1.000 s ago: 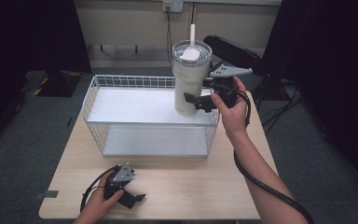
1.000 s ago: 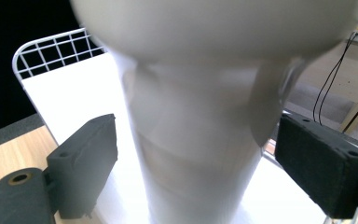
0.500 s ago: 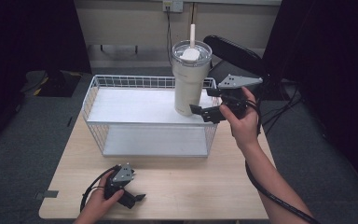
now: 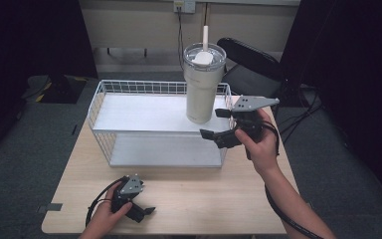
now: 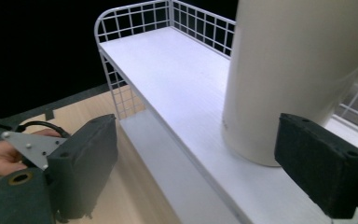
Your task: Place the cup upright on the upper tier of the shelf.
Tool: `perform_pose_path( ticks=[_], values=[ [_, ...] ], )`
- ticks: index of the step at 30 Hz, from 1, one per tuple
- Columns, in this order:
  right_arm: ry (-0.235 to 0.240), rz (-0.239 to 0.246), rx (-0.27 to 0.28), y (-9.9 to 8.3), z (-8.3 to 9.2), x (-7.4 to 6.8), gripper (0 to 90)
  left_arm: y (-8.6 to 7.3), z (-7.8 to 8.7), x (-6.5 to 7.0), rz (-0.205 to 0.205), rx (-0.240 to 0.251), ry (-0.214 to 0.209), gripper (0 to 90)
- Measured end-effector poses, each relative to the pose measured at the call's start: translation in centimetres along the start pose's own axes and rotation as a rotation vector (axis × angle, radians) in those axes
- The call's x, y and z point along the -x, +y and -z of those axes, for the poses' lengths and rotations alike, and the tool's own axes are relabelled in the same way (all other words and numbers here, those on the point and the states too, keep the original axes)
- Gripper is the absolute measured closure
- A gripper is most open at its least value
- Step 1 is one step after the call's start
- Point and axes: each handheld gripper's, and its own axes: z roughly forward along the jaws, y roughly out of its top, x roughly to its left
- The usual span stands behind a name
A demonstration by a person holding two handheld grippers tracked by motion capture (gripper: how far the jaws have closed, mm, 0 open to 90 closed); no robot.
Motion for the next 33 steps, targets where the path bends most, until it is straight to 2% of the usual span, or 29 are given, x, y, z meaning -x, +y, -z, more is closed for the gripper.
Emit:
perform_pose_path(
  ticks=[9,17,26,33],
  values=[
    [0.049,0.021,-0.004,-1.2,0.4,-1.4,13.3,0.0,0.0,0.0,-0.002,-0.002,0.000,0.0],
    [0.095,0.027,-0.029,-3.7,0.3,-2.4,13.3,0.0,0.0,0.0,0.000,-0.002,-0.002,0.0],
    [0.122,0.008,-0.062,-6.6,-0.2,-2.7,13.4,0.0,0.0,0.0,0.000,-0.002,-0.002,0.0],
    [0.147,-0.036,-0.083,-9.7,-0.9,-2.5,13.6,0.0,0.0,0.0,0.000,-0.001,-0.002,0.0]
  ],
)
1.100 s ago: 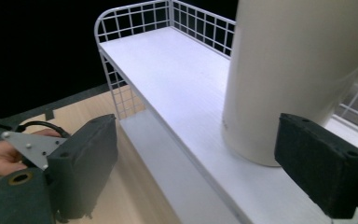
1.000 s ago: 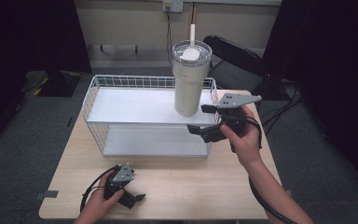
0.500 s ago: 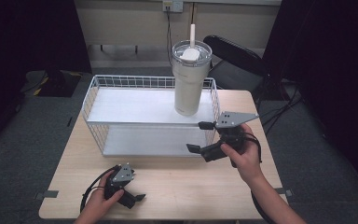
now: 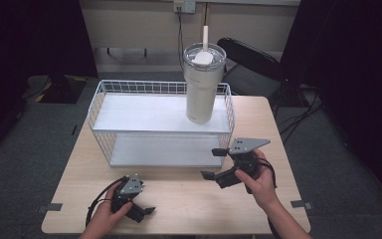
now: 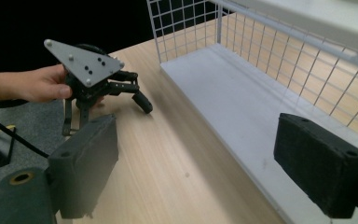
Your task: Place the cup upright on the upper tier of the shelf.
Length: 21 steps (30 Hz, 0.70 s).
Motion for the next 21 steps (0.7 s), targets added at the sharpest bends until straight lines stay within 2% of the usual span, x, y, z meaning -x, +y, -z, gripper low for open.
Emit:
perform_pose_path(
  ticks=[2,7,14,21],
  values=[
    [0.029,-0.021,0.010,-0.7,-0.2,0.1,13.6,0.0,0.0,0.0,0.000,0.001,0.000,0.0],
    [0.027,-0.016,-0.021,-2.2,-0.7,0.2,14.0,0.0,0.0,0.0,0.000,0.001,0.000,0.0],
    [0.029,-0.035,-0.065,-4.3,-1.4,0.5,14.3,0.0,0.0,0.0,0.001,0.001,0.000,0.0],
    [0.041,-0.046,-0.081,-6.2,-2.3,1.0,15.6,0.0,0.0,0.0,0.000,0.001,0.001,0.0]
  ],
)
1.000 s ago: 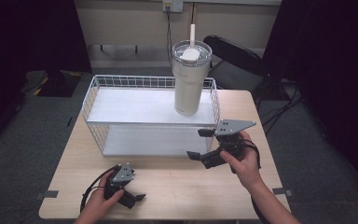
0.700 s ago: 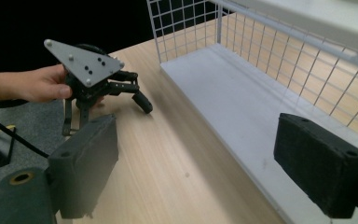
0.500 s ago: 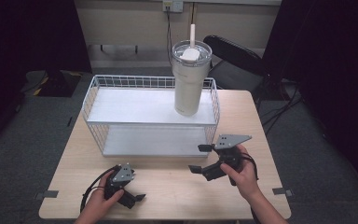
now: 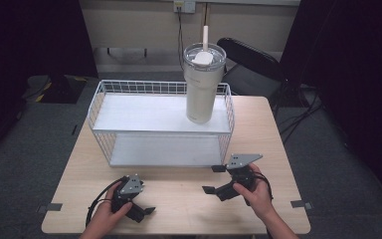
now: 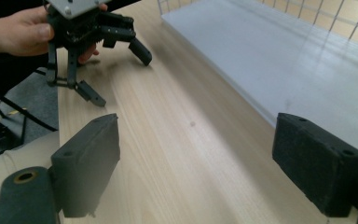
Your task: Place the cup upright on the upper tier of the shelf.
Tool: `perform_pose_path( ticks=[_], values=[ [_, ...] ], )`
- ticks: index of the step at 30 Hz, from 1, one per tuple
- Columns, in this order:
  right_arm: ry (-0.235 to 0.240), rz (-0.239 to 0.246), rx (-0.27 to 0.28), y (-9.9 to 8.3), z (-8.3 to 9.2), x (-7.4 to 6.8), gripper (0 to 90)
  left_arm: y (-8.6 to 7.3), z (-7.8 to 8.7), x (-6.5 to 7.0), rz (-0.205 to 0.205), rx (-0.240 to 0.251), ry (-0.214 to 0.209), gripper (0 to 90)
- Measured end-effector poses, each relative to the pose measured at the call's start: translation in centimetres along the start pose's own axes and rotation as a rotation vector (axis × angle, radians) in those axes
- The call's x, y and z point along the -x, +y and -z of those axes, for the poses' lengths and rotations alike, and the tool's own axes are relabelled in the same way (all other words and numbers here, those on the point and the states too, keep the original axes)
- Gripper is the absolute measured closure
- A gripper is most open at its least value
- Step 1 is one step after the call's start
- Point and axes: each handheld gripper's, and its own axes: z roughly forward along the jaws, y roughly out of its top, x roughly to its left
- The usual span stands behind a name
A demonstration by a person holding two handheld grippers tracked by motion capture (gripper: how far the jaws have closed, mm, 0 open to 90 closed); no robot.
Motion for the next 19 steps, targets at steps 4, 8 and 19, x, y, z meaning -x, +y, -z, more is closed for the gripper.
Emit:
perform_pose_path(
  ticks=[4,8,19],
  values=[
    [-0.005,-0.009,-0.008,-1.2,-0.6,0.5,16.3,0.0,0.0,0.0,0.000,0.000,0.000,0.0],
    [-0.013,-0.017,-0.012,-2.0,-0.8,0.8,16.6,0.0,0.0,0.0,0.000,0.000,0.000,0.0],
    [-0.100,0.024,-0.115,-4.5,-2.2,1.3,17.4,0.0,0.0,0.0,0.002,0.000,0.001,0.0]
  ],
)
